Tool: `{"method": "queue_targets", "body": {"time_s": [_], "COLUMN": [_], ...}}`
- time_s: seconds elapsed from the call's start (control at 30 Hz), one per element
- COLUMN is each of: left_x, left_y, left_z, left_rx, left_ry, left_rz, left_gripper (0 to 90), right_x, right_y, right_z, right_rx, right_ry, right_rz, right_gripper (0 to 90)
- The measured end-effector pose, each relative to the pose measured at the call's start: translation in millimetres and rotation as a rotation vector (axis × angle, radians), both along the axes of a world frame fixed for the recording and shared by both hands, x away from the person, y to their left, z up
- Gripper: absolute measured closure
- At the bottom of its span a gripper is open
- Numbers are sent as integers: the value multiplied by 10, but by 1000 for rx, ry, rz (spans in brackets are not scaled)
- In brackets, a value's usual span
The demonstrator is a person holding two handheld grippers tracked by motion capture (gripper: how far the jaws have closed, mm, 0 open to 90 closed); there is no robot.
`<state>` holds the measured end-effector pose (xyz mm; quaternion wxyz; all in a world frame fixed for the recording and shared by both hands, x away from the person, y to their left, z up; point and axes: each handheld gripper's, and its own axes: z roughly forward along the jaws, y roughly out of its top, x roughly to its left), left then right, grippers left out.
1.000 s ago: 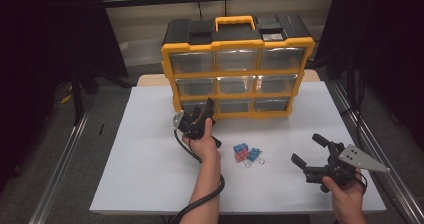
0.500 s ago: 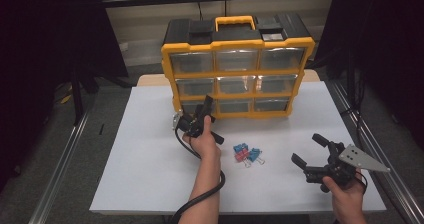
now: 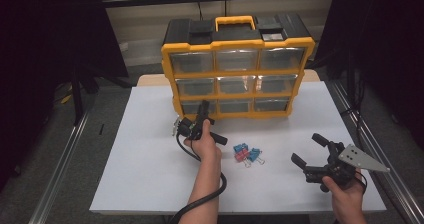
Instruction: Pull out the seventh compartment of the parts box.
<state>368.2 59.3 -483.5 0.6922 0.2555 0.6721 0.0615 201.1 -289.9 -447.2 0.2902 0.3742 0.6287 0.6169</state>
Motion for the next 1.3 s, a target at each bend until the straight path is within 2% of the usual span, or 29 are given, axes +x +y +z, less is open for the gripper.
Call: {"method": "queue_targets", "body": {"time_s": [0.03, 0.07, 0.1, 0.2, 0.23, 0.33, 0.37, 0.4, 0.43, 0.47, 0.5, 0.53, 0.57, 0.6, 0.63, 0.67, 0.73, 0.77, 0.8, 0.93, 0.97, 1.0, 1.03, 1.1, 1.13, 1.27, 1.3], "left_x": [-11, -11, -10, -36, -49, -80, -77, -111, -111, -120, -120, -135, -145, -155, -160, -185, -189, -208, -230, -247, -260, -263, -268, -272, -286, -314, -316], "left_y": [14, 14, -11, 1, -11, 3, -27, -2, -2, -13, -13, -10, -25, -16, -41, -13, -41, -31, -34, -43, -24, -26, -40, -40, -33, -30, -23], "left_z": [-14, -14, 1, -22, -8, -36, -2, -41, -41, -32, -32, -36, -18, -28, -3, -40, -15, -28, -22, -19, -43, -36, -17, -22, -33, -30, -40], "left_rx": [18, 18, -24, -14, -37, -20, -76, -30, -30, -65, -65, -42, -63, -59, -94, -47, -76, -69, -66, -83, -43, -52, -75, -70, -63, -77, -64], "left_ry": [1, 1, 4, 5, 9, -1, 16, -1, -1, -4, -4, 9, 18, 7, 19, 0, 8, -4, 6, 1, -6, -8, 8, -3, -7, 3, -5], "left_rz": [-9, -9, 18, 23, 26, 21, 59, 26, 26, 45, 45, 45, 55, 47, 75, 41, 78, 58, 54, 67, 48, 50, 62, 73, 59, 58, 53], "left_gripper": [705, 716, 716, 749, 751, 772, 776, 780, 782, 784, 787, 787, 786, 787, 787, 787, 786, 786, 786, 786, 786, 786, 786, 786, 786, 788, 788], "right_x": [0, 1, 1, 4, 4, 4, 2, 2, 2, 1, 1, 1, 3, 2, 2, 2, 1, 2, 2, 5, 7, 7, 6, 5, 6, 7, 7], "right_y": [1, 4, 4, 7, 8, 5, 2, 0, 0, 1, 1, 2, 3, 6, 6, 8, 8, 7, 7, 11, 12, 12, 12, 14, 14, 12, 13], "right_z": [0, -1, -1, -1, -1, -1, 1, 1, 1, 1, 1, 1, 1, 1, 1, 1, 1, 1, 1, -1, -1, -1, -3, -1, -1, -1, -1], "right_rx": [-1, 1, 1, 1, 1, -1, -2, -3, -3, 1, 1, 3, 3, 0, 0, 0, 0, 0, 0, -6, -8, -8, -9, -8, -9, -7, -7], "right_ry": [0, -1, -1, -2, -3, -3, -2, -3, -3, -3, -3, -1, -4, -4, -4, -4, -4, -4, -4, -3, -5, -5, -3, -3, -5, -5, -5], "right_rz": [0, 4, 4, 8, 7, 5, 3, 0, 0, -1, -1, -4, -2, 2, 2, 2, 1, 1, 1, 4, 5, 5, 10, 4, 5, 3, 3], "right_gripper": [10, 10, 10, 11, 11, 11, 11, 11, 11, 11, 11, 11, 11, 11, 11, 11, 11, 11, 11, 10, 11, 11, 10, 10, 10, 10, 10]}}
